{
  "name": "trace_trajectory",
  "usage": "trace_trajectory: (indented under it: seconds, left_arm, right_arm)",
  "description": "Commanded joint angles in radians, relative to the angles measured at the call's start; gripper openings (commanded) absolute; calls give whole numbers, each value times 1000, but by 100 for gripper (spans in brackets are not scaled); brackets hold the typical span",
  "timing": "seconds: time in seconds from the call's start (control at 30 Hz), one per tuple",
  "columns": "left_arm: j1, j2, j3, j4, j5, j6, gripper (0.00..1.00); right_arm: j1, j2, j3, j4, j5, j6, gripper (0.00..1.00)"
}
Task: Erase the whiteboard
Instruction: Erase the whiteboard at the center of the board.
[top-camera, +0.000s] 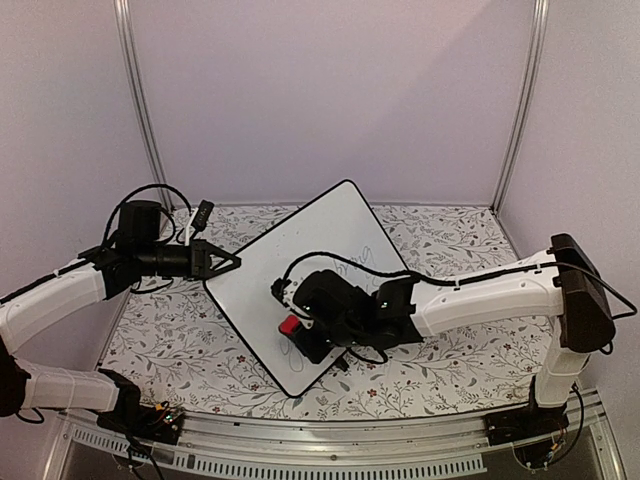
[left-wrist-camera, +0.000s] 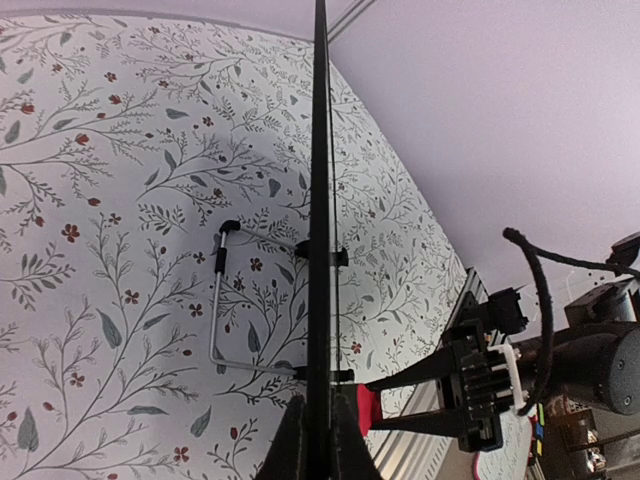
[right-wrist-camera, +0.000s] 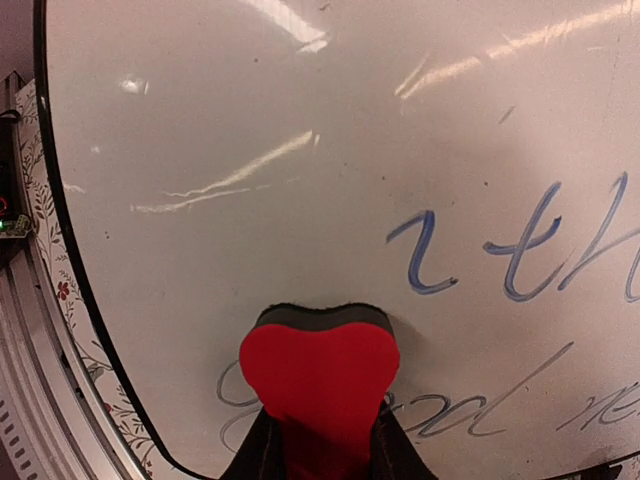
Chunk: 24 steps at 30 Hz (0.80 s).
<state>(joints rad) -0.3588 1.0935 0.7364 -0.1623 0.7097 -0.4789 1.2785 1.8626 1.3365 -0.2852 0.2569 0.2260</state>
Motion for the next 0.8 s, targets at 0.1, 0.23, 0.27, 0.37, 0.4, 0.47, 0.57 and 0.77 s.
trace_trajectory:
  seconds: [0.1, 0.23, 0.27, 0.37, 0.4, 0.47, 0.57, 0.77]
  left_arm:
    - [5, 0, -11, 18, 19, 16, 0]
    - [5, 0, -11, 19, 19, 16, 0]
    - [5, 0, -11, 18, 18, 16, 0]
    - [5, 0, -12, 19, 18, 18, 0]
    - [4, 0, -12, 17, 17, 19, 0]
    - [4, 0, -11, 20, 17, 17, 0]
    - [7, 0, -10, 19, 18, 18, 0]
    - [7, -3, -11, 17, 20, 18, 0]
  right_arm:
    - [-4, -5, -27, -39, 10, 28, 0]
    - [-9, 20, 34, -39, 26, 4, 0]
    - [-12, 26, 47, -39, 27, -5, 0]
    - [-19, 47, 86, -39, 30, -23, 0]
    - [-21, 52, 97, -39, 31, -26, 0]
    - [-25, 63, 115, -39, 32, -34, 0]
    - [-26, 70, 127, -39, 31, -41, 0]
    - [-28, 54, 66, -37, 21, -16, 0]
